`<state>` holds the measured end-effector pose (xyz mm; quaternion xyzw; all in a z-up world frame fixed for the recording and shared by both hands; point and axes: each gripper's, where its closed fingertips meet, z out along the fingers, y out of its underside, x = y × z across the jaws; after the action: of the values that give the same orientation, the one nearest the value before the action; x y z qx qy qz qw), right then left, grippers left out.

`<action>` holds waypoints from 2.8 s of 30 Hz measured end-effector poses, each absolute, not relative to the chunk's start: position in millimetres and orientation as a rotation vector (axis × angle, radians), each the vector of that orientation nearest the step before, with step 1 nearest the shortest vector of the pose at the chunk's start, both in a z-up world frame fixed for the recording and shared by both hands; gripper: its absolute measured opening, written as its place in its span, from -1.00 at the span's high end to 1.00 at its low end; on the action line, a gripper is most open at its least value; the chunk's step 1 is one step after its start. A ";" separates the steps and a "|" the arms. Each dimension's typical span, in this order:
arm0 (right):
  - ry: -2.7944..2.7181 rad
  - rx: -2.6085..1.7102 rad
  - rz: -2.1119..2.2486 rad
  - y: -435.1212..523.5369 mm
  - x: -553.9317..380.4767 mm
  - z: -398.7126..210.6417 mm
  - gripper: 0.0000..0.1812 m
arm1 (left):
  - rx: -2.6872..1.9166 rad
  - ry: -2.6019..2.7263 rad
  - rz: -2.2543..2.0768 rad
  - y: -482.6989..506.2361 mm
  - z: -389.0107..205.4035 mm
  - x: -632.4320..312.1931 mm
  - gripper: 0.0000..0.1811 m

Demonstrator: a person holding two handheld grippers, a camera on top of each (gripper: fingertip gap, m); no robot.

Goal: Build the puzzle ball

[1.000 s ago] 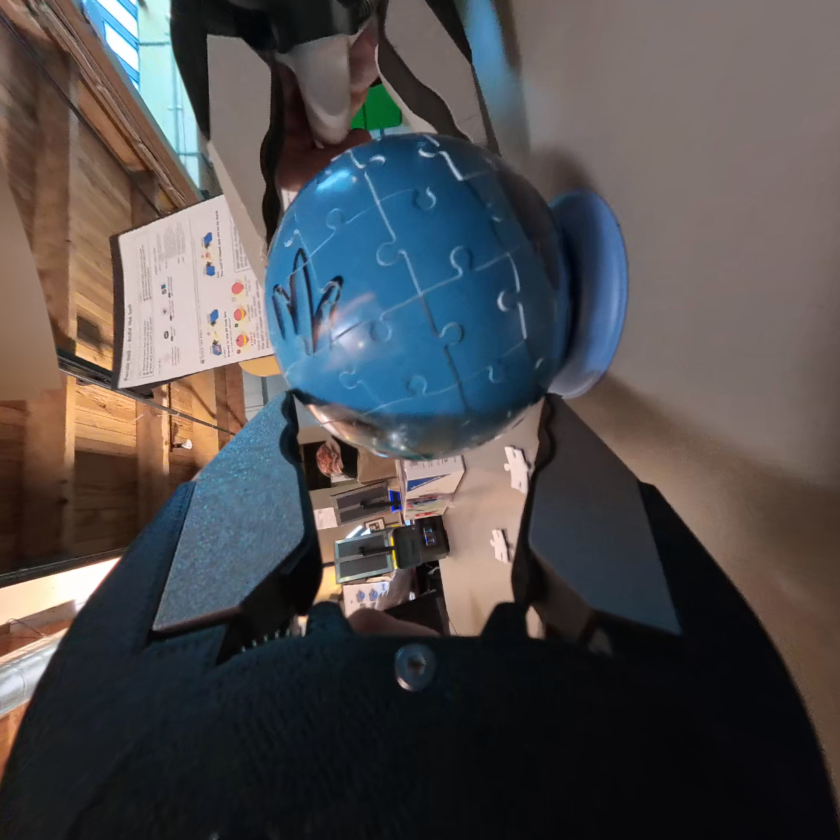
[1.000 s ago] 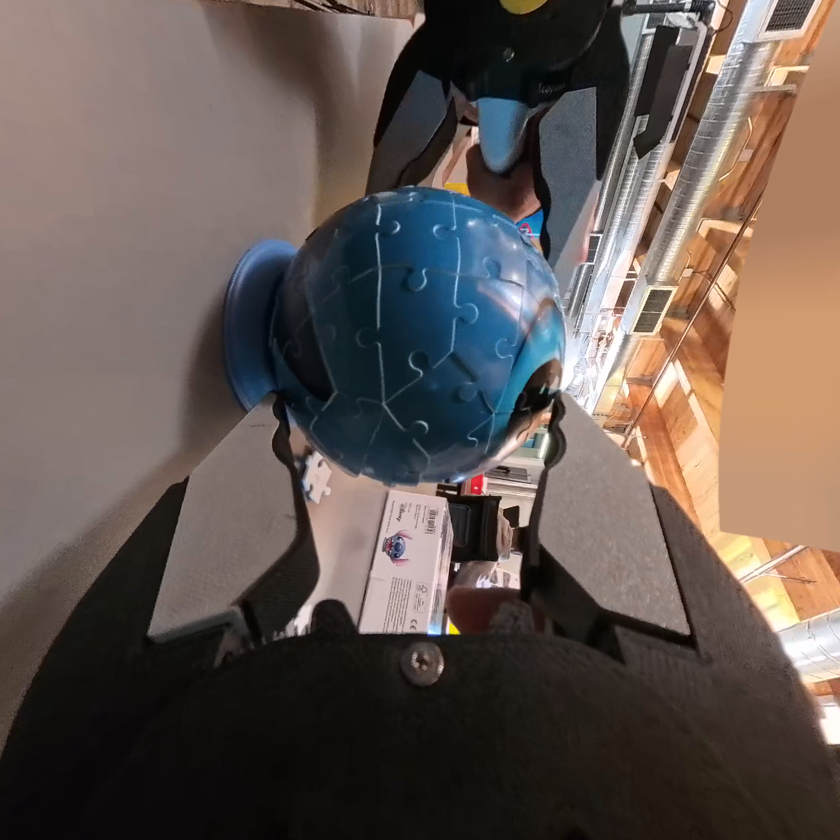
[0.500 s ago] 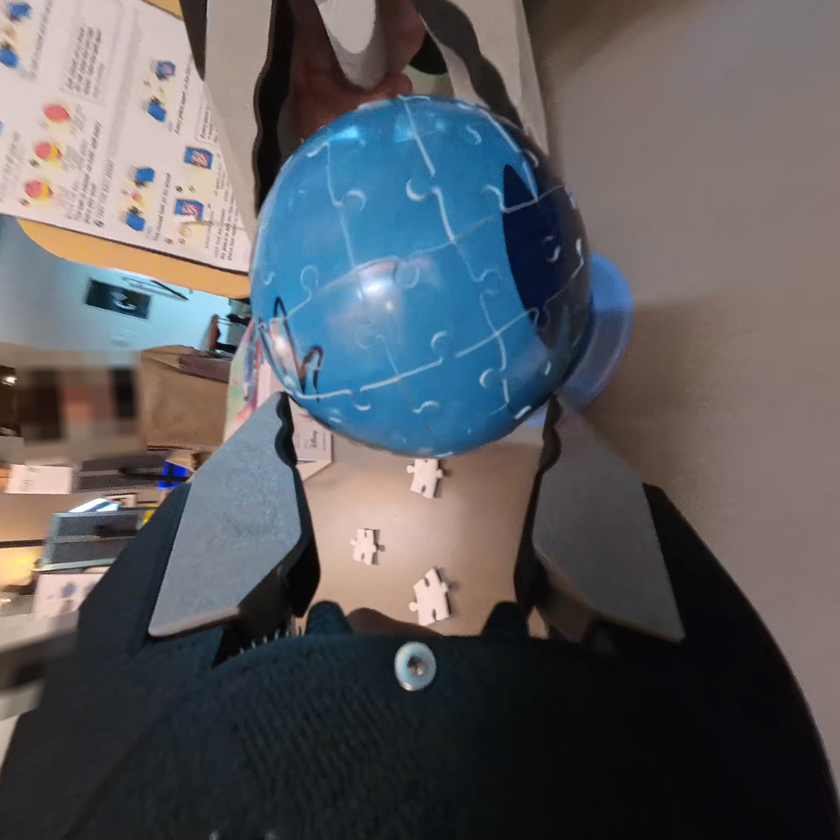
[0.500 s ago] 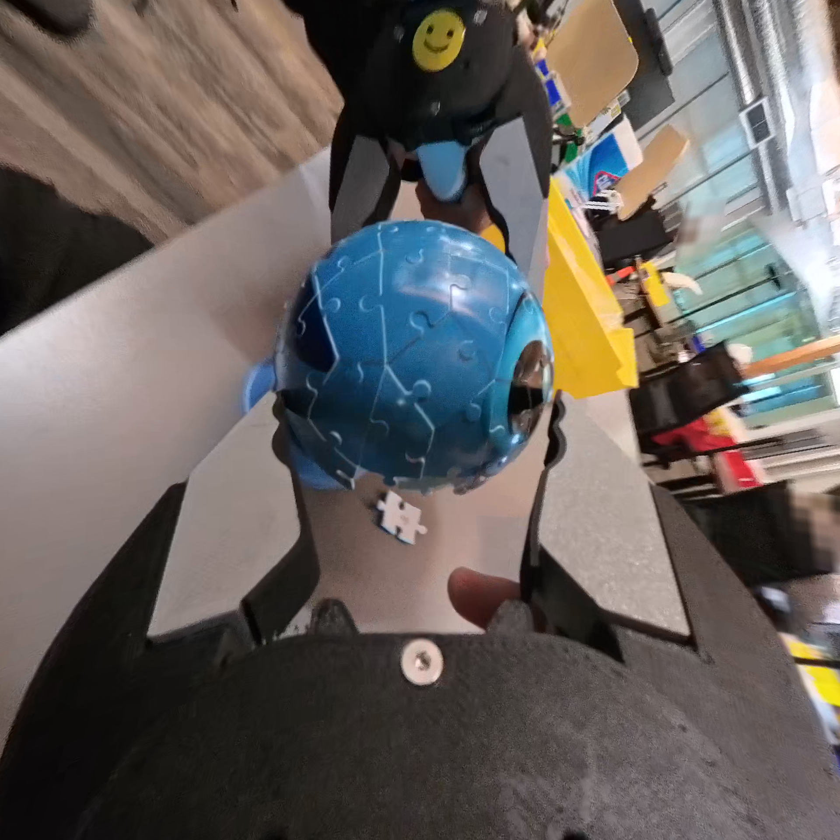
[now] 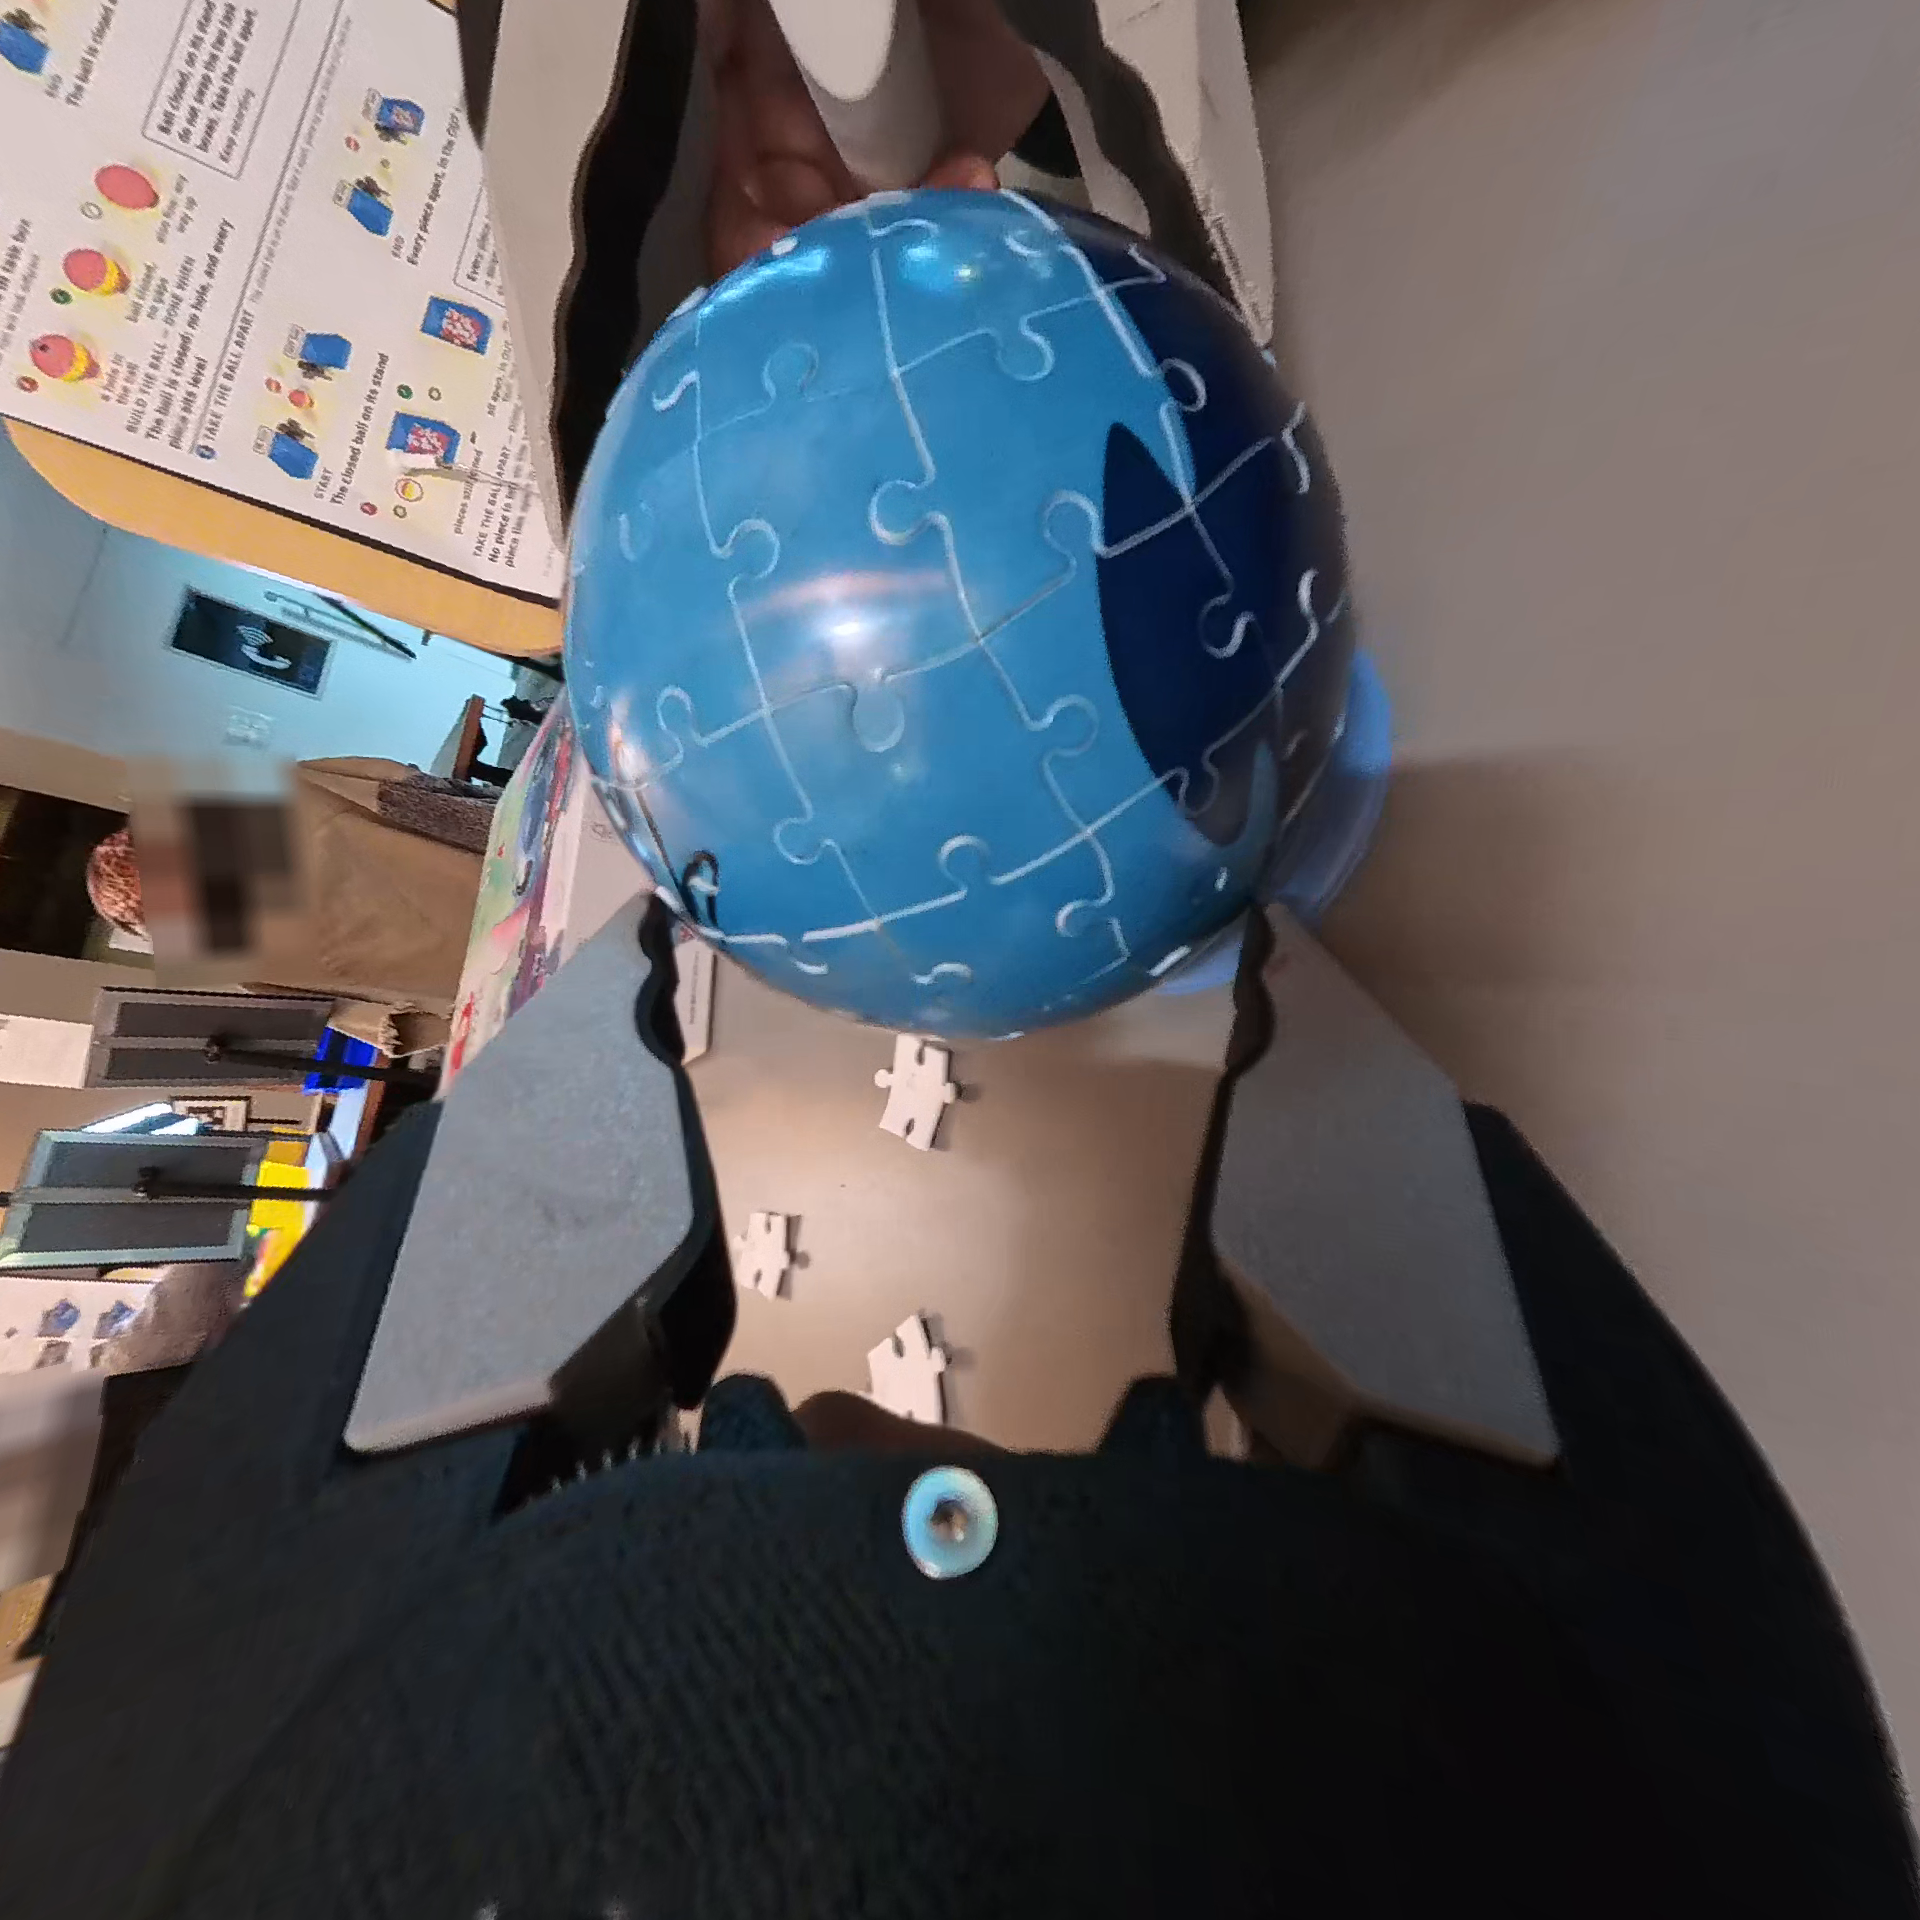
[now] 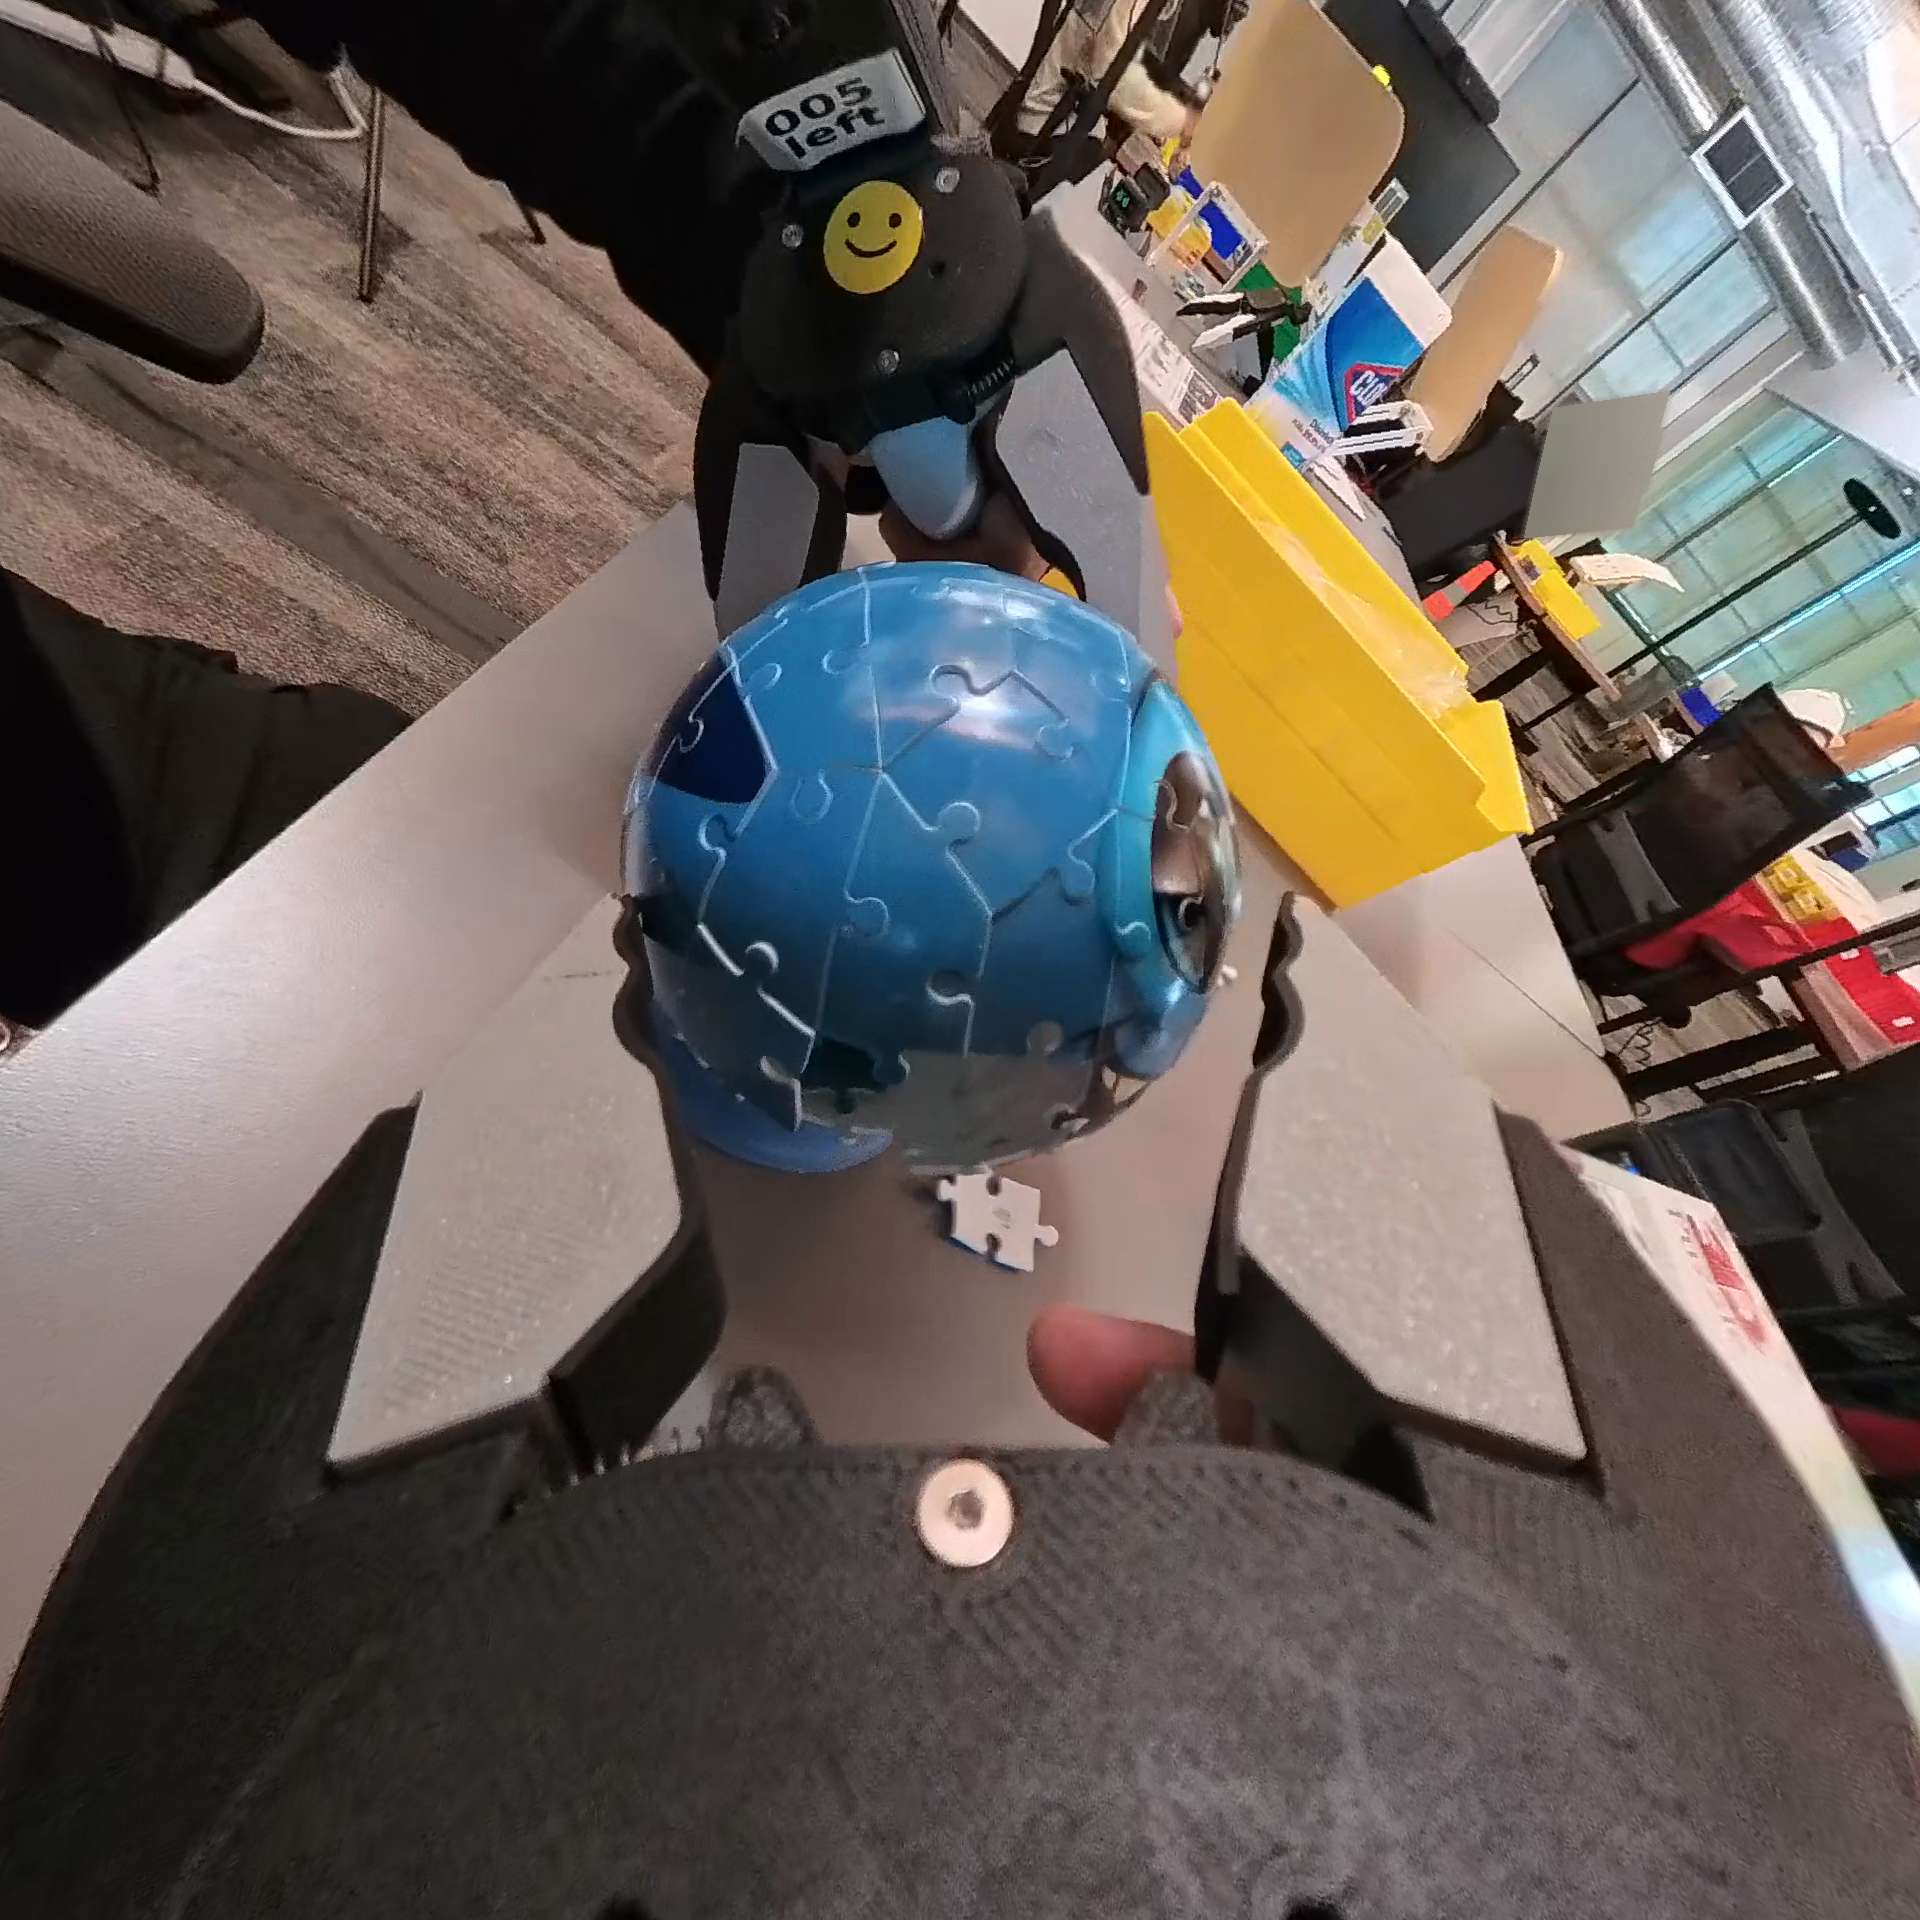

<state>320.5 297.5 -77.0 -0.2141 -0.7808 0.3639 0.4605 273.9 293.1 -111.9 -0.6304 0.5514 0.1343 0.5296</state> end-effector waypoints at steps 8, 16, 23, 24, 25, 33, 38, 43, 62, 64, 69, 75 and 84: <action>-1.894 -0.641 1.046 300.9 320.3 -71.8 -0.24 | -1.545 1.249 0.213 289.1 -110.5 277.0 -0.16; -1.880 -0.609 1.009 297.9 321.8 -66.9 -0.19 | -1.536 1.229 0.202 283.4 -104.1 280.5 -0.13; -1.868 -0.593 0.963 299.5 321.9 -65.5 -0.19 | -1.516 1.204 0.241 282.7 -103.7 279.4 -0.10; -1.866 -0.589 0.954 299.4 322.2 -65.2 -0.19 | -1.515 1.201 0.246 282.2 -103.7 279.3 -0.09; -1.864 -0.585 0.946 299.3 322.6 -65.0 -0.18 | -1.516 1.196 0.247 281.5 -103.9 278.8 -0.09; -1.873 -0.591 0.920 304.2 325.0 -68.5 -0.20 | -1.534 1.152 0.203 276.2 -102.8 271.2 -0.03; -1.914 -0.602 0.831 314.1 329.7 -81.6 -0.20 | -1.553 1.159 0.203 272.3 -110.7 270.2 -0.03; -1.927 -0.677 0.844 324.7 340.6 -91.4 -0.19 | -1.578 1.118 0.209 266.3 -112.5 261.9 -0.03; -2.228 -1.204 1.117 312.6 357.8 -155.8 -0.20 | -1.999 0.483 0.212 225.2 -134.8 225.3 -0.06; -2.228 -1.208 1.112 308.4 354.1 -157.0 -0.21 | -2.010 0.393 0.218 223.2 -134.7 223.6 -0.06; -2.214 -1.317 1.232 292.4 348.3 -154.1 -0.16 | -2.054 0.320 0.218 216.5 -136.4 230.5 -0.08; -2.276 -1.285 1.161 274.9 356.5 -162.1 -0.21 | -2.077 0.315 0.239 211.4 -139.5 233.3 -0.07; -2.368 -1.211 1.301 225.7 365.3 -156.6 -0.19 | -2.060 0.336 0.227 210.1 -128.9 230.1 -0.11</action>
<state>365.3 225.7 -156.6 -0.4072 -0.7966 0.4375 0.0903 230.1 210.1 -128.9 -0.8509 0.1390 0.0938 0.4978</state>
